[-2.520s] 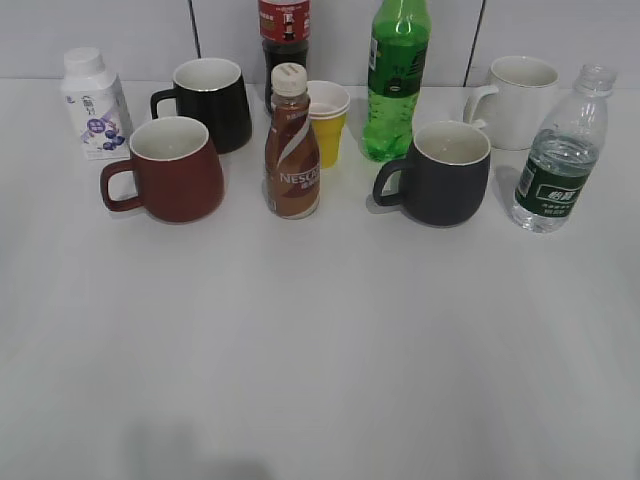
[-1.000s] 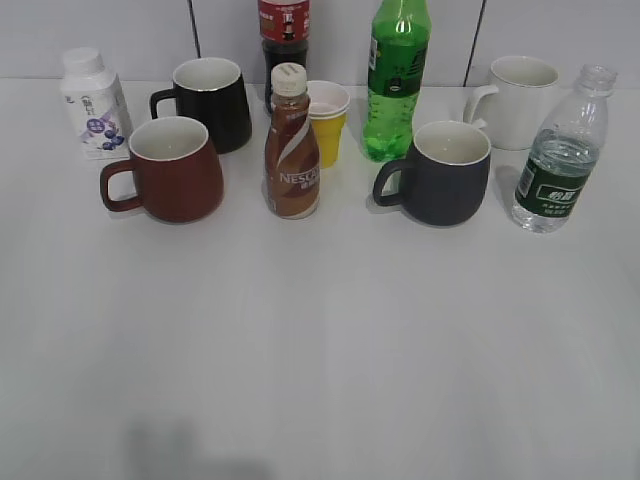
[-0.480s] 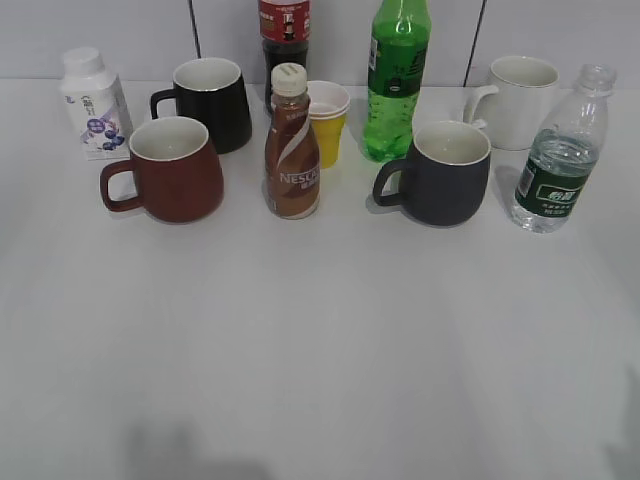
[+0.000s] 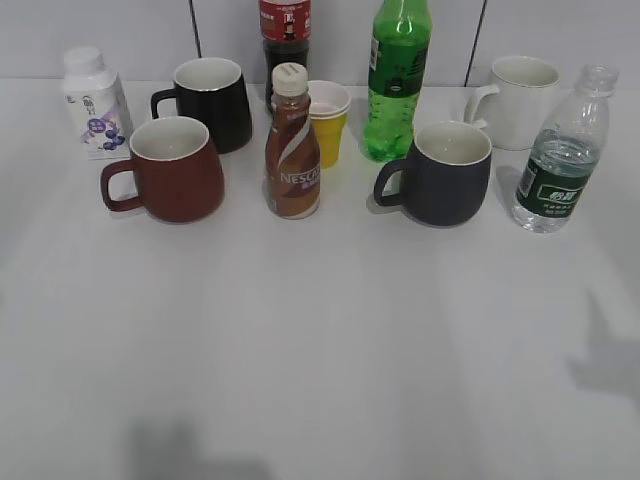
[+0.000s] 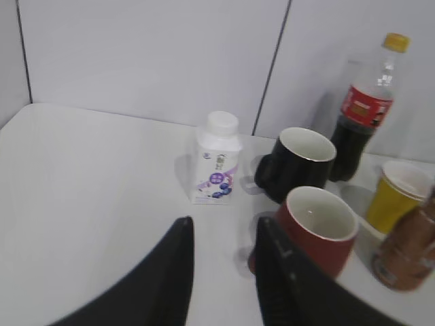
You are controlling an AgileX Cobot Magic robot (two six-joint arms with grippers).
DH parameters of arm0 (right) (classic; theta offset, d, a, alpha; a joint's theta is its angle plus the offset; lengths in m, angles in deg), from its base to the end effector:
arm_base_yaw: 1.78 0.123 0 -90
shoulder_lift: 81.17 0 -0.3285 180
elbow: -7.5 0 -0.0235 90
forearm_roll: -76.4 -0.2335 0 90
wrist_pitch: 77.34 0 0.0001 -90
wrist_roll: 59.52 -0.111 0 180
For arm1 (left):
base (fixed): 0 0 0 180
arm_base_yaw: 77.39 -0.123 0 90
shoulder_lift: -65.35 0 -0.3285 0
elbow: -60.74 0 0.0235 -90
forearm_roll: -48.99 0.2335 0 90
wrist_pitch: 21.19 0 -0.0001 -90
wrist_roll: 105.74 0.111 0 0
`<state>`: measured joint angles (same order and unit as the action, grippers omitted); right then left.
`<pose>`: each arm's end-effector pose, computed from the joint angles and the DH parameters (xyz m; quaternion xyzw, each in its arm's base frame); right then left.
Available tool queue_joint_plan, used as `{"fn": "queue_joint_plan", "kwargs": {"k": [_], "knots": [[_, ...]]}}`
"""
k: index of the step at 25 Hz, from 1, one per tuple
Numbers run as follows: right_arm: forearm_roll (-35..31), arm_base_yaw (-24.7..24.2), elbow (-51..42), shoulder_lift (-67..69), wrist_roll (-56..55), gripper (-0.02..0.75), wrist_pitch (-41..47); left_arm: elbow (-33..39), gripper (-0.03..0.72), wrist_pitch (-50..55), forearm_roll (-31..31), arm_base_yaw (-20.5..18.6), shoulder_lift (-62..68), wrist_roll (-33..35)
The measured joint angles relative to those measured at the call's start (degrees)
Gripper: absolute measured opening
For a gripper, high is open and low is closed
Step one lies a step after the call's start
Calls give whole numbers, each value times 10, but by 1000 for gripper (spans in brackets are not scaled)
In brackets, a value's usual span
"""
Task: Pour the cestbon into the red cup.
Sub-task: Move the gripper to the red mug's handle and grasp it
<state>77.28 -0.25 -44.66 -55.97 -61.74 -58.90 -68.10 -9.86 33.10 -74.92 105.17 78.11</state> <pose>0.0359 0.0004 0.3256 0.0007 0.7420 0.0153 0.6703 0.0897 -0.0099 0.3299 -0.0459 0.7751 -0.0987 0.6224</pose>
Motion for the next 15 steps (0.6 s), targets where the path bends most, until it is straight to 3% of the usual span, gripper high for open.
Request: {"fn": "queue_joint_plan", "kwargs": {"k": [15], "knots": [[4, 12, -24, 252, 0, 503, -272, 1, 241, -365, 45, 0, 346, 0]]}}
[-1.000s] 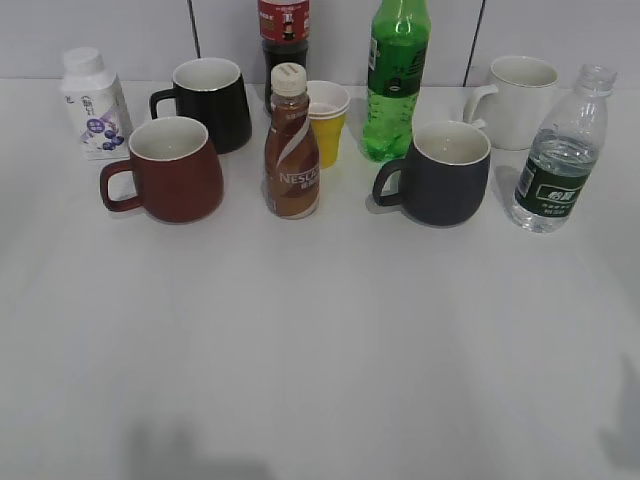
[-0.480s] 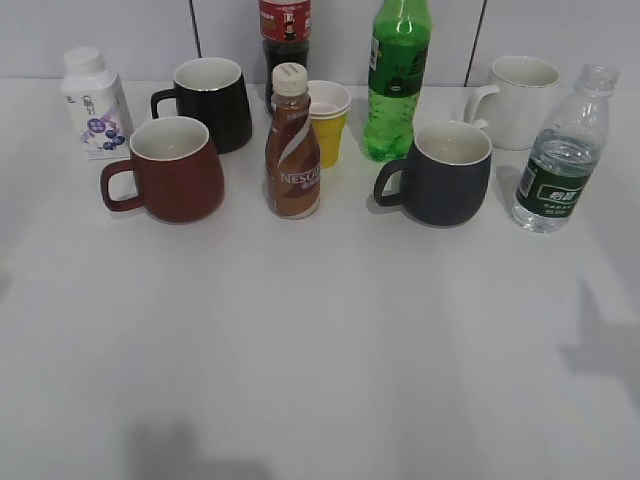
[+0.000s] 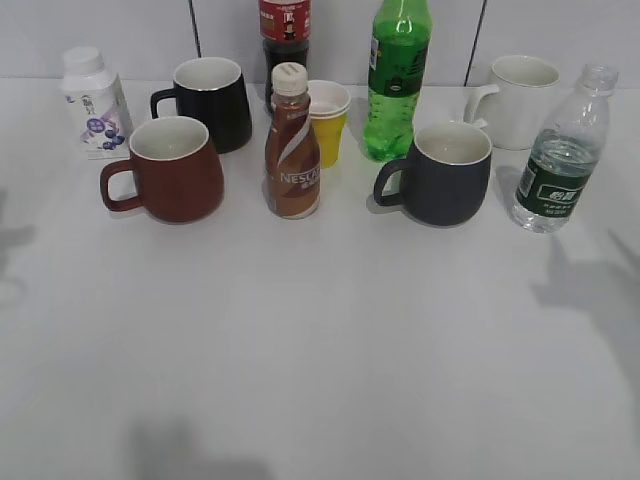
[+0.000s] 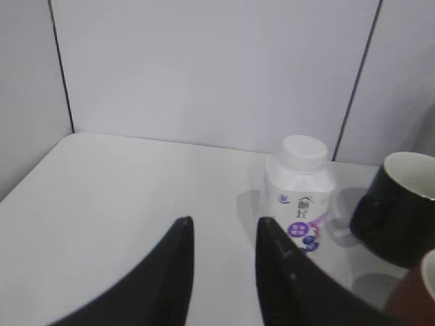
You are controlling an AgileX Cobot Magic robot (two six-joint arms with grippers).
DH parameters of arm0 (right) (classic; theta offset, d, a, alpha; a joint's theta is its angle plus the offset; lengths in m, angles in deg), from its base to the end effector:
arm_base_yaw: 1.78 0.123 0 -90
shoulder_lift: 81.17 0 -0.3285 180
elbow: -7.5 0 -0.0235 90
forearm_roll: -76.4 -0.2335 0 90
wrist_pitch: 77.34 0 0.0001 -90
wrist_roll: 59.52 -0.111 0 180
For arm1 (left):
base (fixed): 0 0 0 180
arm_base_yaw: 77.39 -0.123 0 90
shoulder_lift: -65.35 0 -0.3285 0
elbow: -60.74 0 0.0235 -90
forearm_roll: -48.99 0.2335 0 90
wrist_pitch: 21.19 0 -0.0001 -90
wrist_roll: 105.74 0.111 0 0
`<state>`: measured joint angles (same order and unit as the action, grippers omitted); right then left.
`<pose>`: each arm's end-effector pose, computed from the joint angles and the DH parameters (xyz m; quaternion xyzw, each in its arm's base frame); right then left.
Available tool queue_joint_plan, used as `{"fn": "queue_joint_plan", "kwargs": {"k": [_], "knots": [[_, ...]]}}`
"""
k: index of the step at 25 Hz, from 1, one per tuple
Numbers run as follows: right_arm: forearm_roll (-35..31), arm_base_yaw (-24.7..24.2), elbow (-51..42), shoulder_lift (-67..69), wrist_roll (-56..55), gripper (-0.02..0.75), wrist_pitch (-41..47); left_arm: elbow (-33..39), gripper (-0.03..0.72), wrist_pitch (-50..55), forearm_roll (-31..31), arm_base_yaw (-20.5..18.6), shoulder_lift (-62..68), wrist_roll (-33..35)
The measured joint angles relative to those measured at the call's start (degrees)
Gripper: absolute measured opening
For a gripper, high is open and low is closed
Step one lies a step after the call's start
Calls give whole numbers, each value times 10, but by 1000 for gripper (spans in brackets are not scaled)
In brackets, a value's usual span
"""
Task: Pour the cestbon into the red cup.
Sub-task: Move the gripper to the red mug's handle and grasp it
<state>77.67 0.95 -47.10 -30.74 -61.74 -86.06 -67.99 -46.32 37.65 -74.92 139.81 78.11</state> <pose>0.1325 0.0067 0.3261 -0.0126 0.7449 0.0228 0.6667 0.2240 -0.0004 0.3009 -0.0533 0.7697 -0.0172 0.6359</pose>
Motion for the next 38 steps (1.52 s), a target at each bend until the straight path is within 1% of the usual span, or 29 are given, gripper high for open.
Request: {"fn": "queue_joint_plan", "kwargs": {"k": [4, 7, 10, 13, 15, 17, 18, 20, 23, 25, 28, 30, 38], "knots": [[0, 0, 0, 82, 0, 502, -82, 0, 241, -35, 23, 1, 51, 0], [0, 0, 0, 131, 0, 502, -143, 9, 241, -42, 24, 16, 66, 0], [0, 0, 0, 176, 0, 502, -188, 40, 241, -64, 8, 58, 67, 0], [0, 0, 0, 209, 0, 502, -208, 87, 241, -103, -16, 110, 67, 0], [0, 0, 0, 224, 0, 502, -212, 113, 241, -120, -20, 142, 71, 0], [0, 0, 0, 235, 0, 502, -218, 122, 241, -129, -20, 165, 81, 0], [0, 0, 0, 240, 0, 502, -219, 123, 241, -138, -20, 169, 92, 0], [0, 0, 0, 245, 0, 502, -224, 123, 241, -175, -24, 173, 123, 0], [0, 0, 0, 246, 0, 502, -226, 123, 241, -264, -26, 173, 191, 0], [0, 0, 0, 246, 0, 502, -227, 123, 241, -326, -6, 173, 239, 0], [0, 0, 0, 246, 0, 502, -229, 123, 241, -409, 45, 173, 303, 0], [0, 0, 0, 246, 0, 502, -229, 120, 241, -425, 57, 173, 333, 0], [0, 0, 0, 246, 1, 502, -233, 68, 249, -439, 43, 173, 375, 0]]}}
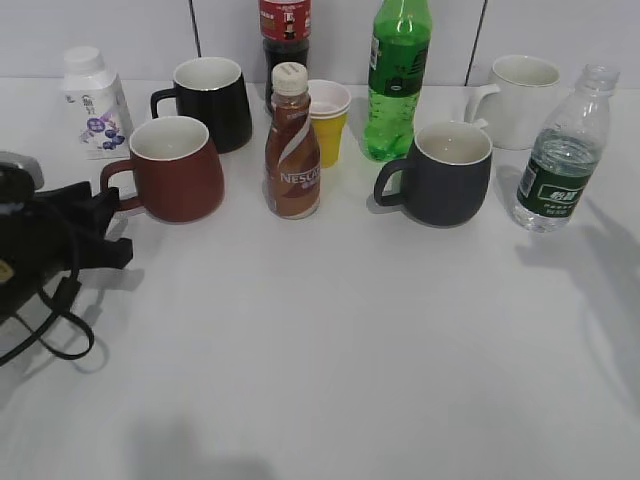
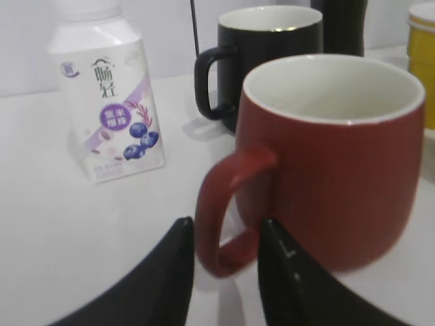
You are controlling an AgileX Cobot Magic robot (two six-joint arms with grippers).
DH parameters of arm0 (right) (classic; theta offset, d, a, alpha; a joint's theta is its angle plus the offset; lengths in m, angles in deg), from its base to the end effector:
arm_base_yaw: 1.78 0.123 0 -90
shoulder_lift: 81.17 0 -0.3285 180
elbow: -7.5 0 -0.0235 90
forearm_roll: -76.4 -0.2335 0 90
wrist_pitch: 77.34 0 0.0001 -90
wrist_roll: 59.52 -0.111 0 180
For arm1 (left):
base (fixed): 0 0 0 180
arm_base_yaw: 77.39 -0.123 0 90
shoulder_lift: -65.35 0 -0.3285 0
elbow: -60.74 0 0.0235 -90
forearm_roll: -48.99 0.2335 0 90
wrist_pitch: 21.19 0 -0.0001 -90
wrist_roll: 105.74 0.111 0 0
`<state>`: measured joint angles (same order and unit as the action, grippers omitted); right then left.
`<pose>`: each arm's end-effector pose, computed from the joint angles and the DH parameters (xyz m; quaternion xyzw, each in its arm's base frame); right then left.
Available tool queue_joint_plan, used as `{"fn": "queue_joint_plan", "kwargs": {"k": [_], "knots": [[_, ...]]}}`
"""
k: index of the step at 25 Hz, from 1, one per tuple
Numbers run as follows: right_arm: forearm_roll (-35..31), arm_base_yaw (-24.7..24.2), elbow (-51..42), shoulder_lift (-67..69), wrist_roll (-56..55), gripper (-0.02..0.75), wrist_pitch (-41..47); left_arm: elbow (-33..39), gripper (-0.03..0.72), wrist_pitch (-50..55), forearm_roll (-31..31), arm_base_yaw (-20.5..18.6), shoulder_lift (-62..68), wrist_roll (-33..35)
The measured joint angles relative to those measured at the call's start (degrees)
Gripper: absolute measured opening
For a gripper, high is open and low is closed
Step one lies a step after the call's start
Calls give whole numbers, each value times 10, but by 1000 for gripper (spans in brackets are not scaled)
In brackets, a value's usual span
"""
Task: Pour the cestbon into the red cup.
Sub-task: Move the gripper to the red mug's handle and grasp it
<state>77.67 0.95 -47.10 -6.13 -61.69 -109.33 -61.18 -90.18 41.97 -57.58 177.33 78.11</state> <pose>0.2197 0.0118 0.2946 -0.0146 0.7526 0.0264 0.6578 0.2814 -0.0879 0.1801 0.1058 0.7651 -0.0582 0.6325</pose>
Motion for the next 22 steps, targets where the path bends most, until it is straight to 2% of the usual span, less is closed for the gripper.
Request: {"fn": "queue_joint_plan", "kwargs": {"k": [5, 12, 16, 22], "knots": [[0, 0, 0, 0, 0, 502, -1, -22, 249, 2, -23, 0, 29, 0], [0, 0, 0, 0, 0, 502, -1, -52, 249, 20, -23, -2, 32, 0], [0, 0, 0, 0, 0, 502, -1, -84, 249, 67, -23, -15, 39, 0], [0, 0, 0, 0, 0, 502, -1, -123, 249, 78, -18, -36, 71, -1]]}}
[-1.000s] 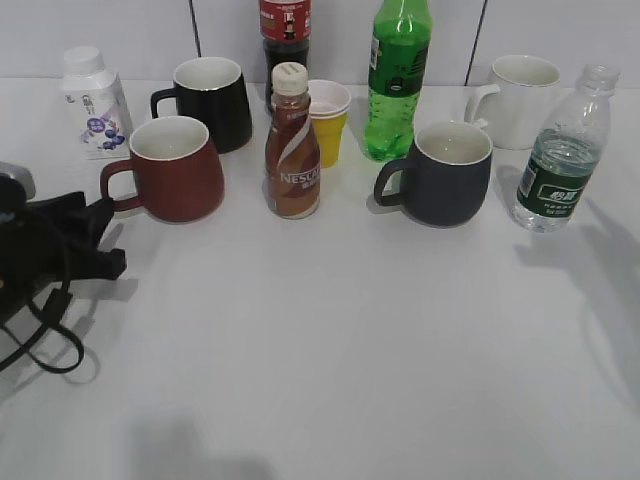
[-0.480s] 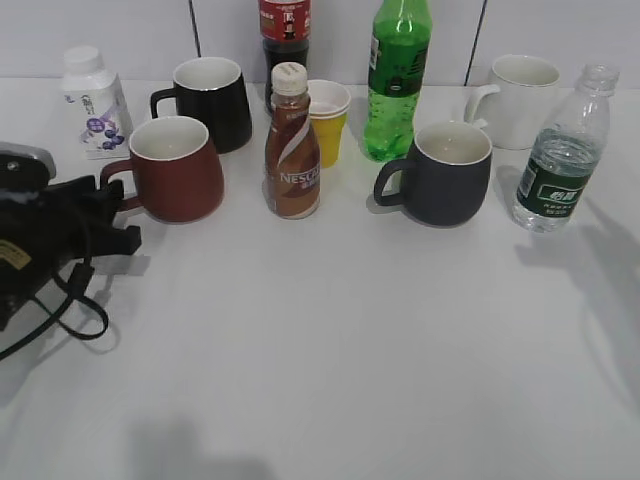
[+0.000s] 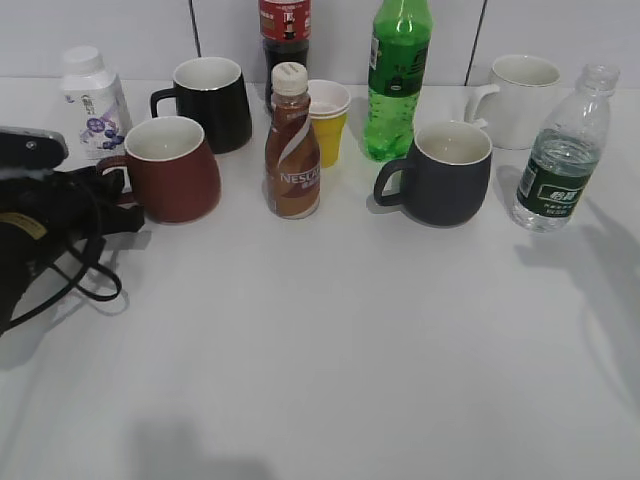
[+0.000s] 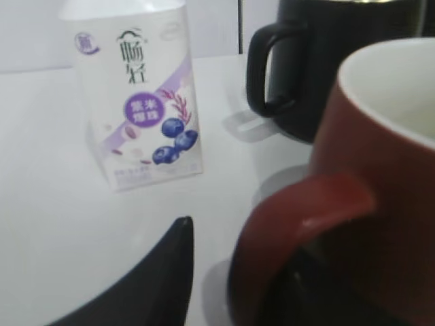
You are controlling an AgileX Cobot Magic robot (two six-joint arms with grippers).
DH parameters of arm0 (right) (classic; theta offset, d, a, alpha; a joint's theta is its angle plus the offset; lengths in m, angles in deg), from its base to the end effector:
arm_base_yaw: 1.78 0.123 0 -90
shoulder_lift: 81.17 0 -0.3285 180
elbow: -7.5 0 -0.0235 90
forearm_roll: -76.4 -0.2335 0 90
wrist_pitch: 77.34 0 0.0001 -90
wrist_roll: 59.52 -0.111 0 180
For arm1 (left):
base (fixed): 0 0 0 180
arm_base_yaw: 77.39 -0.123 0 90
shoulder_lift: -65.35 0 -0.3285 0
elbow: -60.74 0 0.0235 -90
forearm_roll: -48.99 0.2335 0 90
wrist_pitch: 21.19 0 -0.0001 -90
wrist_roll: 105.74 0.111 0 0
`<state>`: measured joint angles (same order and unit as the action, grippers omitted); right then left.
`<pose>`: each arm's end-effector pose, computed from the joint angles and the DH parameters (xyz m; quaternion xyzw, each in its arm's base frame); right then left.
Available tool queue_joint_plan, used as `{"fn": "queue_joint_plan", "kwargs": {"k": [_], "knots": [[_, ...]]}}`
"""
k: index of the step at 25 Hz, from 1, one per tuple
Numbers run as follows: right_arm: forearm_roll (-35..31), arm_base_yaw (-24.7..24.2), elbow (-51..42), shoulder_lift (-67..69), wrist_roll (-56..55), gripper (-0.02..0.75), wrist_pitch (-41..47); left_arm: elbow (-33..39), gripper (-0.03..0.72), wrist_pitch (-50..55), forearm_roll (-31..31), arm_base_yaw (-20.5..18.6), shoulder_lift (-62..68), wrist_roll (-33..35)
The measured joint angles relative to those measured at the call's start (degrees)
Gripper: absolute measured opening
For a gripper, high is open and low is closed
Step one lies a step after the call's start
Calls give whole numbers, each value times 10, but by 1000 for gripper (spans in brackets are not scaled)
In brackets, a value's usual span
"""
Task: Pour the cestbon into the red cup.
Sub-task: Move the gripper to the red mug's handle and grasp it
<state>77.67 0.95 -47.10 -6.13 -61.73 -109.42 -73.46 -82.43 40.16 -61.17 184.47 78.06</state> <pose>0.2197 0.0118 0.2948 -0.0144 0.7521 0.0266 0.6584 0.3403 -0.0834 0.1640 0.0665 0.7843 -0.0366 0.6157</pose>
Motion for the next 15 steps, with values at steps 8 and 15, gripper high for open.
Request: {"fn": "queue_joint_plan", "kwargs": {"k": [8, 15], "knots": [[0, 0, 0, 0, 0, 501, 0, -58, 242, 0, 51, -4, 36, 0], [0, 0, 0, 0, 0, 501, 0, -84, 75, -4, 69, -5, 57, 2]]}}
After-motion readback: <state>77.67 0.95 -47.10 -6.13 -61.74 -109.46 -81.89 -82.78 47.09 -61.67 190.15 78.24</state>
